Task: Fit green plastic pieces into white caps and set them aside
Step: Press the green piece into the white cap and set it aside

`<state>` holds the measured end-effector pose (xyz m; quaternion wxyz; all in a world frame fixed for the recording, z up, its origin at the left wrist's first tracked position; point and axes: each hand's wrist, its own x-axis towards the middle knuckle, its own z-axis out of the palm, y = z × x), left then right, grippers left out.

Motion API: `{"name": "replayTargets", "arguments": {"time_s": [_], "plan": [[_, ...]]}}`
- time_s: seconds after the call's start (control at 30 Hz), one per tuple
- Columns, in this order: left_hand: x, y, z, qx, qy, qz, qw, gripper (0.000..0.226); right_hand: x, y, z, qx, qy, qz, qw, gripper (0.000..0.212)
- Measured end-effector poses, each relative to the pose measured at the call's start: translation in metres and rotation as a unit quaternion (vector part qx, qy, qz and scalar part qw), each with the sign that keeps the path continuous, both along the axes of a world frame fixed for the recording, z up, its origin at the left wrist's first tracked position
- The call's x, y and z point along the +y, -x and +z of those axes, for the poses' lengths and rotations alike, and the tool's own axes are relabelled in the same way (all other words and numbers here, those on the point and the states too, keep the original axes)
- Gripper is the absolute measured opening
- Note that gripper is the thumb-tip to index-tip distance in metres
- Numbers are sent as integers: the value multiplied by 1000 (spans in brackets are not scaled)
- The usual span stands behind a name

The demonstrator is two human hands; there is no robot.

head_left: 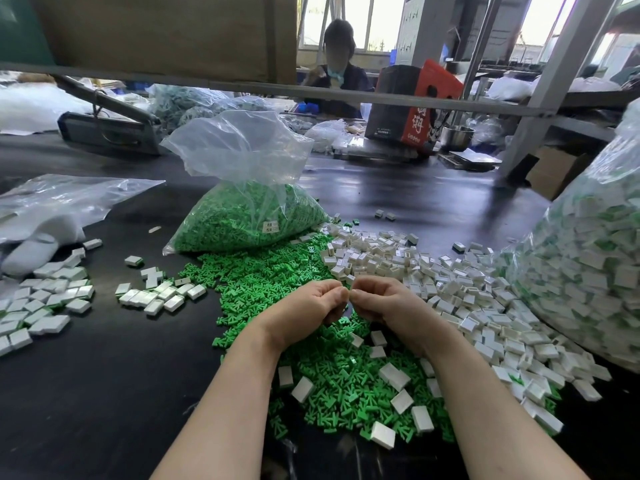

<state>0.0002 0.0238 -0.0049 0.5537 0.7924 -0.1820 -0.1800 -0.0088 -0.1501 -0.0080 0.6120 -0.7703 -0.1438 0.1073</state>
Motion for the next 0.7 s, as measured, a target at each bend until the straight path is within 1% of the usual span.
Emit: {"name": "replayTargets", "arguments": {"time_s": [0.2, 0.33, 0.47, 0.6, 0.7], "plan": [[-2, -2, -5, -1, 47, 27, 999, 25, 5, -1, -3, -21, -7, -19, 1000, 16], [-3, -3, -4, 15, 101, 28, 994, 25, 4, -2, -6, -32, -35, -20, 999, 26], [1, -3, -3, 1, 81, 19, 997, 25, 5, -2, -5, -32, -37, -22, 999, 34], [4, -3, 1, -9, 82, 14, 996, 27, 3, -1, -4, -6, -91, -19, 996, 25], [7, -3, 2, -41, 50, 24, 998, 28, 3, 0, -4, -4, -106, -21, 994, 23]]}}
